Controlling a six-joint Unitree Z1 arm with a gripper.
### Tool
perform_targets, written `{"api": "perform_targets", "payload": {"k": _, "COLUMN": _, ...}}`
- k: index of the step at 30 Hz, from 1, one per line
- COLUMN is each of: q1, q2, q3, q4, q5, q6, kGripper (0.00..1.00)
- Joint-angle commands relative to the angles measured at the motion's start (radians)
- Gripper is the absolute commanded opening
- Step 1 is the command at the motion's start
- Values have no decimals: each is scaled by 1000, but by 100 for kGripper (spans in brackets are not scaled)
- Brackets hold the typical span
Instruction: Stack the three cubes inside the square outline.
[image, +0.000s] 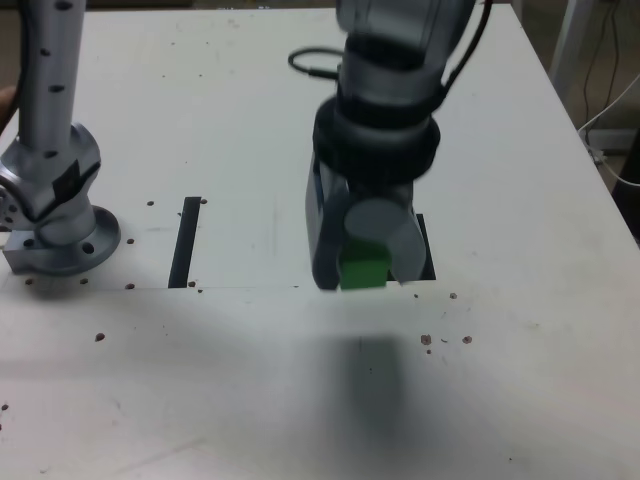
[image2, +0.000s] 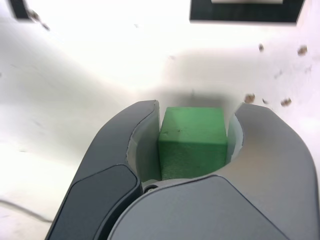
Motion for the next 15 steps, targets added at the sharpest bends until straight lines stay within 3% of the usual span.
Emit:
{"api": "perform_targets", "payload": {"k": 1, "q1": 36, "q2": -21, "q3": -28, "q4": 41, "q5": -1, "q6": 44, "kGripper": 13}}
{"api": "perform_targets", "payload": {"k": 11, "q1": 197, "q2": -64, "q3": -38, "q4": 101, "q5": 30, "q6": 216, "kGripper": 13}}
{"api": "perform_targets", "payload": {"k": 15, "q1": 263, "q2": -60, "q3": -42, "q4": 98, "q5": 62, "q6": 285, "kGripper": 13}}
